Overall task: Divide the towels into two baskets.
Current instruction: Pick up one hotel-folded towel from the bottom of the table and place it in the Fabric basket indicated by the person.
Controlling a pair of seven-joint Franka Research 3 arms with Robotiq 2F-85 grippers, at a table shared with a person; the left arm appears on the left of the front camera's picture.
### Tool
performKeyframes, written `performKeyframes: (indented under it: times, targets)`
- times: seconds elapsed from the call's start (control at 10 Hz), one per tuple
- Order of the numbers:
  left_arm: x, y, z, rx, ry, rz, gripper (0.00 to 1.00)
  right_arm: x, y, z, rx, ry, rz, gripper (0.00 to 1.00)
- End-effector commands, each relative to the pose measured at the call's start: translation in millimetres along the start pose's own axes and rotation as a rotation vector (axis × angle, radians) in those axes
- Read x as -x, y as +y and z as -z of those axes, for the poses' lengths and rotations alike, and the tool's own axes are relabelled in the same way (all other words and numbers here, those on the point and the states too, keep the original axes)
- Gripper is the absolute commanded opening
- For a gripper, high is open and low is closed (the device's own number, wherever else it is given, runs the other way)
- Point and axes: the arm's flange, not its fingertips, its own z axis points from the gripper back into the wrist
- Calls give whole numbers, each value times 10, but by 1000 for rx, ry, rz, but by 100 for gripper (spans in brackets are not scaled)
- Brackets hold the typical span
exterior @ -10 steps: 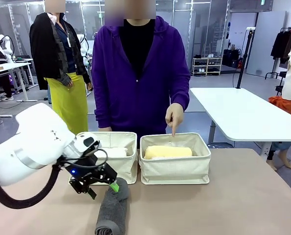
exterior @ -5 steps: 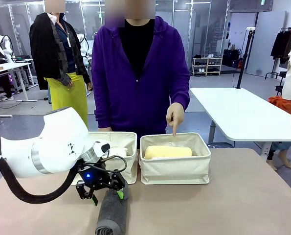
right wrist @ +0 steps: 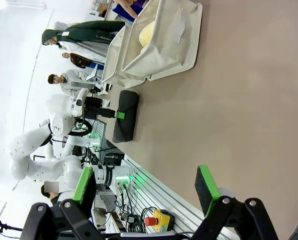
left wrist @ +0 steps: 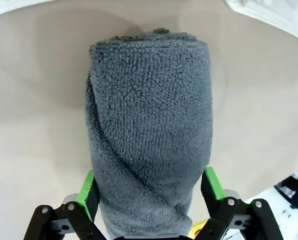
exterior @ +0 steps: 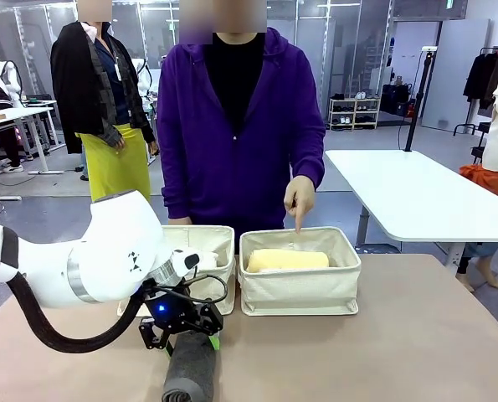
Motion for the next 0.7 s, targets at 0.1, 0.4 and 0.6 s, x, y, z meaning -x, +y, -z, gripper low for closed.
performKeyframes:
  times: [0.1,0.4,0.6]
  targets:
    - [10,-113,100,-26,24,3,100,17,25,-14,-6,-5,-9,100]
    - [9,-101,143,-28,30,19,83,17,25,-14,-6,-5,-9,100]
    - [17,-102,154,-33,37,23,64,17,25,-14,-6,-5,-9,100]
